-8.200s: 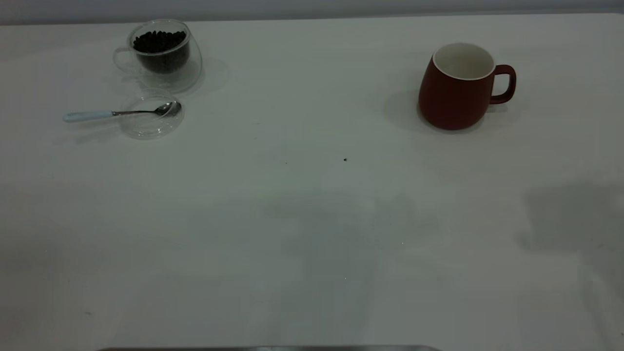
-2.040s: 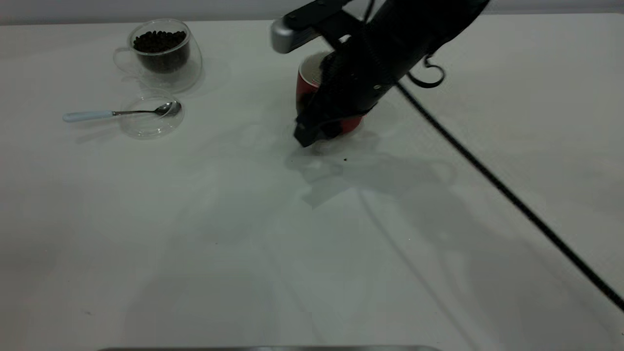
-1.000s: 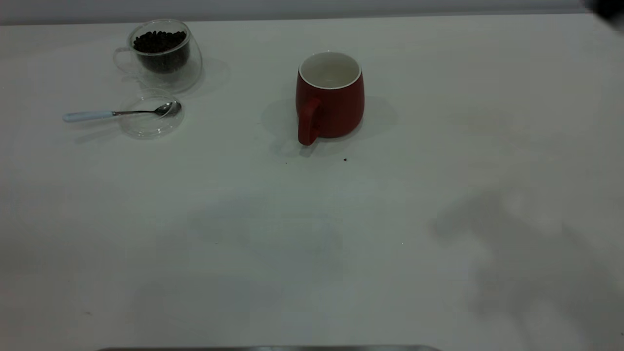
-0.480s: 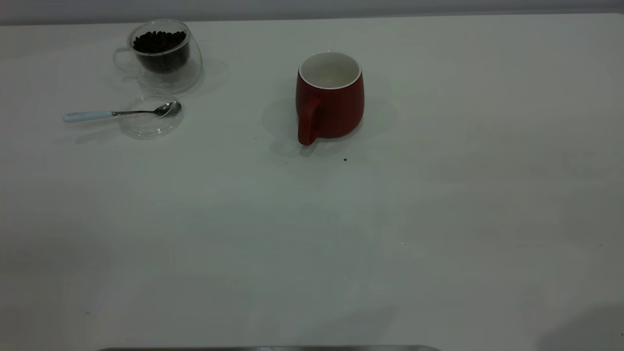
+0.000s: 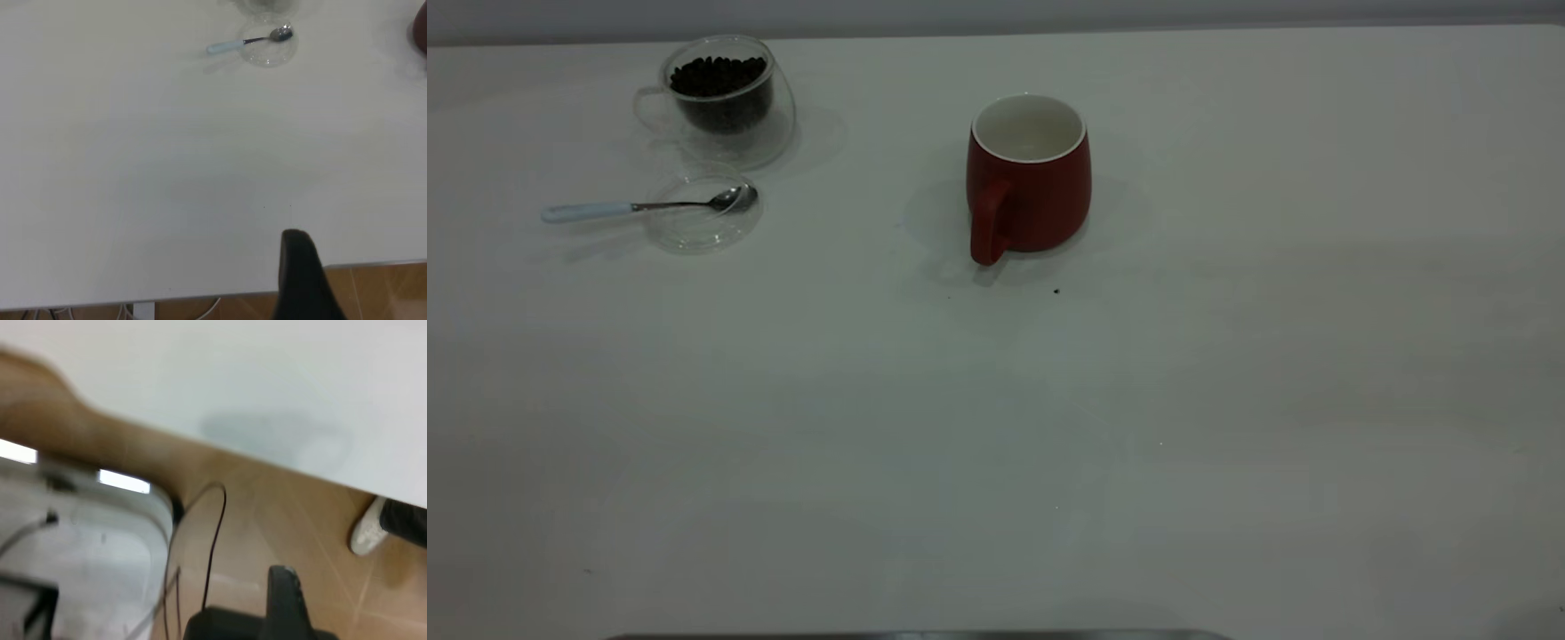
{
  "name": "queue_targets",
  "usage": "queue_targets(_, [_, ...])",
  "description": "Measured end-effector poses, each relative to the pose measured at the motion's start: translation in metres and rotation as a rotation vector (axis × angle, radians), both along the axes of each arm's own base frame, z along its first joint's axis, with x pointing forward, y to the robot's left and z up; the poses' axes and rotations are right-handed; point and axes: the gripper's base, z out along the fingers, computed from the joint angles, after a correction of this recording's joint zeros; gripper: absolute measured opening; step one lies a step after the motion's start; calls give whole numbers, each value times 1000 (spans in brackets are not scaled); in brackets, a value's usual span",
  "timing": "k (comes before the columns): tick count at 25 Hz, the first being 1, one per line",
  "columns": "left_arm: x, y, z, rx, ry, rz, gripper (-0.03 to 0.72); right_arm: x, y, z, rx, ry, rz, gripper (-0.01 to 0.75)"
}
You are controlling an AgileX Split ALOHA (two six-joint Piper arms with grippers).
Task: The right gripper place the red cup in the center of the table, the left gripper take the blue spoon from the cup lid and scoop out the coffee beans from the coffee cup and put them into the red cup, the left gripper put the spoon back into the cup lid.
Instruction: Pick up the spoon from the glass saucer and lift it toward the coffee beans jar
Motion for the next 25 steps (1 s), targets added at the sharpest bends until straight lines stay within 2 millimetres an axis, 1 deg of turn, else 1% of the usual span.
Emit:
queue_targets(4, [0, 0, 0, 1, 0, -1, 501, -18, -17, 12, 15, -150, -179, 550])
queue_targets(8, [0, 0, 0, 1, 0, -1, 501, -43, -24, 22, 15, -321, -310, 550])
queue_targets(13, [0, 0, 0, 1, 0, -1, 501, -71, -22, 28, 20, -503, -328, 550])
queue_targets(18, [0, 0, 0, 1, 0, -1, 501, -95, -19, 28, 27, -664, -323, 550])
queue_targets(25, [0, 0, 0, 1, 0, -1, 501, -98, -19, 28, 28, -679, -323, 550])
